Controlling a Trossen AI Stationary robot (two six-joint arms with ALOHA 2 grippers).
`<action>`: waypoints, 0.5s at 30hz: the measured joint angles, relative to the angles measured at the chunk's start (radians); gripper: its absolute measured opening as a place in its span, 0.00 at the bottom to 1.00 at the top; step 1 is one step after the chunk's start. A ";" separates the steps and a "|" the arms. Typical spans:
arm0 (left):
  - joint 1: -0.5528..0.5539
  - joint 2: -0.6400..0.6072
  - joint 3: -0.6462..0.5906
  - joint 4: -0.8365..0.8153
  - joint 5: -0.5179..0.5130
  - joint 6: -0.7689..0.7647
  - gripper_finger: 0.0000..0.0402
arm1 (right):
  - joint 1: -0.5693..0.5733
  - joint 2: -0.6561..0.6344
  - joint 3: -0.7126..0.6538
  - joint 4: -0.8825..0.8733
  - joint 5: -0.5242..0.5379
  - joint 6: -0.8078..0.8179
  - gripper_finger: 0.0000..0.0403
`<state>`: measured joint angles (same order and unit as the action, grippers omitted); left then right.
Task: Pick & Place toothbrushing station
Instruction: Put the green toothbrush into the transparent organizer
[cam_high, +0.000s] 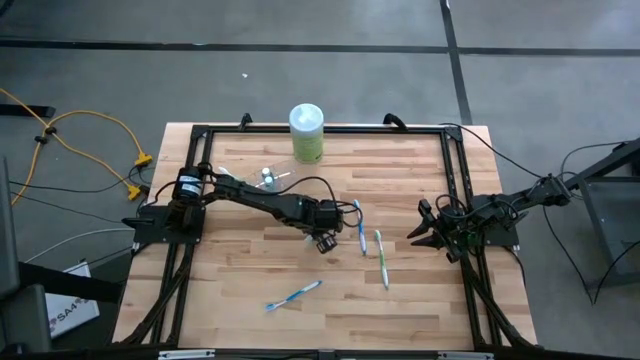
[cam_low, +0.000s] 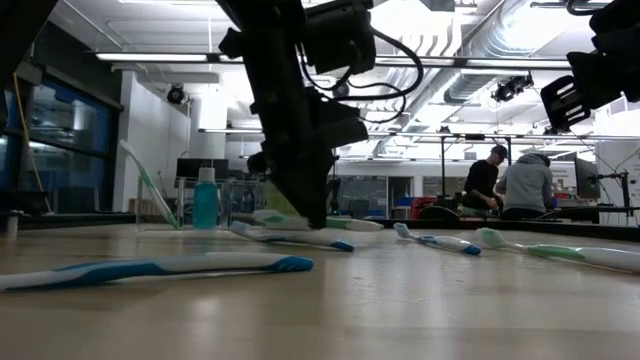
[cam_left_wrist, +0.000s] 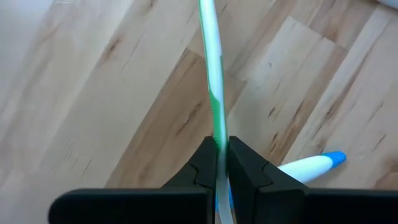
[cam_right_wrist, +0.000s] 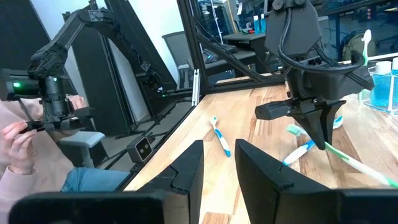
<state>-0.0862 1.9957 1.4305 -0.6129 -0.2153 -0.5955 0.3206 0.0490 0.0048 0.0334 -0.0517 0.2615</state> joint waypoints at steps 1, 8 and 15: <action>0.000 0.000 0.008 -0.012 0.000 0.001 0.02 | 0.000 0.000 0.000 0.000 0.000 0.000 0.21; -0.009 -0.001 0.117 -0.278 -0.041 0.000 0.02 | 0.000 0.000 0.000 0.000 0.000 0.000 0.21; -0.050 -0.002 0.263 -0.612 -0.158 -0.001 0.02 | 0.000 0.000 0.000 0.000 0.000 0.000 0.21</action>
<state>-0.1363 1.9938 1.6940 -1.2252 -0.3733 -0.5970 0.3204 0.0490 0.0049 0.0334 -0.0517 0.2615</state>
